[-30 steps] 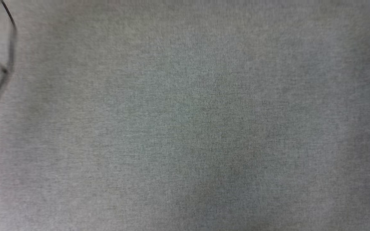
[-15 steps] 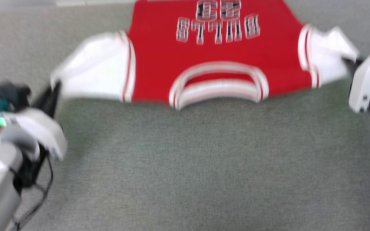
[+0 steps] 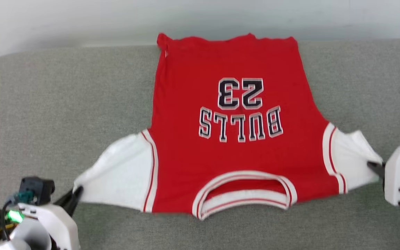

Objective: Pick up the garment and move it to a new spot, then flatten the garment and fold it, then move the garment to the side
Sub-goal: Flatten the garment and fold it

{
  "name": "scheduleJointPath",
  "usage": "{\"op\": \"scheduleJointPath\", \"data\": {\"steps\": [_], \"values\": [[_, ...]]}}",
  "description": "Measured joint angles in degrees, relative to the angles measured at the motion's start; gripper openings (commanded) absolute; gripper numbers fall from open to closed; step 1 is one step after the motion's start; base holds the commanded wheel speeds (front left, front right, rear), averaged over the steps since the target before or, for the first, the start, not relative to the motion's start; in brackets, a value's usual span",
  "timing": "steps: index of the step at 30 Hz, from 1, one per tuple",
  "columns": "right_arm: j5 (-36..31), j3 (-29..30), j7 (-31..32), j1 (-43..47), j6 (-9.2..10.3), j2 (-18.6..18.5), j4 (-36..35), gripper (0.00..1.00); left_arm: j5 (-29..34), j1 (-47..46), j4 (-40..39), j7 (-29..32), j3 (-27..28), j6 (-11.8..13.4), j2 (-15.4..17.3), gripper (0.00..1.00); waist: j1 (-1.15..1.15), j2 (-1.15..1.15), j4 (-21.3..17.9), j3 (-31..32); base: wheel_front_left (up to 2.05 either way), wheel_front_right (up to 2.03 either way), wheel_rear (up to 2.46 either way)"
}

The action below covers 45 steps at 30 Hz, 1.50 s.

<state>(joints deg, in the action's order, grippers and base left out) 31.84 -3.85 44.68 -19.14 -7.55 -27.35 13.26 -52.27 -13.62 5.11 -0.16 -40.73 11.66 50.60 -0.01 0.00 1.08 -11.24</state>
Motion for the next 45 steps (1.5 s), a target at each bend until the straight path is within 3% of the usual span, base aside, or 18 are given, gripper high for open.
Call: {"op": "scheduleJointPath", "data": {"steps": [11,21,22,23,31,37,45], "values": [[2.5,6.1,8.9,15.5,0.01,0.6,-10.0,0.0,-5.8,11.6,-9.4,3.3,-2.0,3.0,3.0,0.0,0.0,0.0,-0.9,2.8,0.0,0.0,0.0],[1.6,8.3,11.0,19.2,0.03,2.3,-14.3,0.0,-7.6,13.0,-13.6,3.4,-2.4,2.2,1.8,0.0,0.0,0.0,-0.9,2.1,0.0,0.0,0.0],[1.8,8.7,11.0,19.0,0.03,2.4,-15.0,0.55,-7.6,12.9,-14.4,3.2,-2.3,2.0,1.7,0.0,0.01,0.0,-0.8,1.8,0.0,0.0,0.0],[2.1,9.0,11.5,18.6,0.04,2.4,-15.5,1.0,-7.6,12.8,-15.2,3.1,-2.1,2.0,1.7,0.0,0.01,0.0,-0.6,1.6,0.0,0.0,0.0],[0.9,11.0,13.9,8.2,0.05,1.5,-23.7,1.0,-7.3,12.4,-26.1,2.5,-0.9,3.7,3.2,0.0,0.01,0.0,1.7,-2.5,0.0,0.0,0.0],[-0.8,11.0,18.5,-3.1,0.05,3.0,-24.5,1.0,-6.0,12.9,-32.1,2.2,-0.6,4.1,5.0,0.0,0.02,0.0,4.2,-6.5,0.0,0.0,0.0],[-10.6,14.7,29.7,-26.1,0.05,4.3,-12.7,1.0,-1.3,7.1,-36.8,3.4,-1.1,2.4,4.0,0.0,0.03,0.0,10.1,-15.7,0.0,0.0,0.0]]}}
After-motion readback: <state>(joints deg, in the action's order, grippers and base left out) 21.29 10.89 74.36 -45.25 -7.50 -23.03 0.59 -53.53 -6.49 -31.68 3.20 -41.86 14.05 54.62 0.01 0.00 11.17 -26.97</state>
